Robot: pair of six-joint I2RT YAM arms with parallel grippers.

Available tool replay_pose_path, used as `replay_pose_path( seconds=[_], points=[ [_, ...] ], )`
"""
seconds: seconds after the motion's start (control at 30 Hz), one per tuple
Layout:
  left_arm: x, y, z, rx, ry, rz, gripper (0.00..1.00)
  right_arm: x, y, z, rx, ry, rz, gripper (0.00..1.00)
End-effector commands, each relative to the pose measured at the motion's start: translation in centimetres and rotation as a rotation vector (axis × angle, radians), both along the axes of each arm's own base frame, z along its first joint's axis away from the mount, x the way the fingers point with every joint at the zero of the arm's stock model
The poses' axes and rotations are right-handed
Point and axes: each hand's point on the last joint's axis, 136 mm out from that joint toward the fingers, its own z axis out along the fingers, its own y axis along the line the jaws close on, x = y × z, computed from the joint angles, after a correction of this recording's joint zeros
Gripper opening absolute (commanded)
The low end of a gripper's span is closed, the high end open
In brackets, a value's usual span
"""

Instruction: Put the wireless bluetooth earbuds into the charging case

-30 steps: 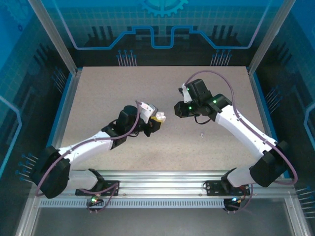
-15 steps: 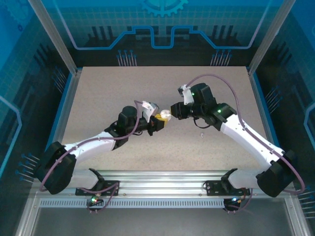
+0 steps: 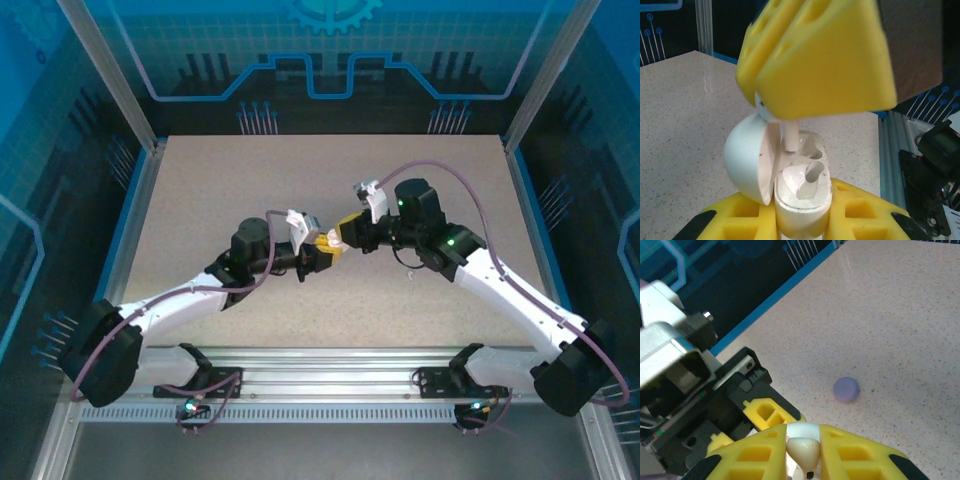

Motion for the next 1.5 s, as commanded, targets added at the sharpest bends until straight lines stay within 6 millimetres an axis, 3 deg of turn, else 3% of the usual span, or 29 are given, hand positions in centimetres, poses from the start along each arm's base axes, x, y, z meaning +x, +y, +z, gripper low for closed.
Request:
replay_pose_path(
  seconds=[0.0,0.47,1.47],
  points=[
    [-1.2,-0.1,1.6,-0.001,-0.082,-0.058,0.19,-1.0,0.4,0.9,0.007,-0.077,0.06,0.2],
    [-1.2,0.0,1.7,0.007,-0.092,-0.049,0.18,-2.6,1.1,1.6,0.043,-0.075,0.142,0.2],
    [-1.6,0.2,3.3,-0.013,-0.134,-0.047,0.18,-3.1,1.7,-0.8,-0.003,-0.002,0.176,0.2]
  ],
)
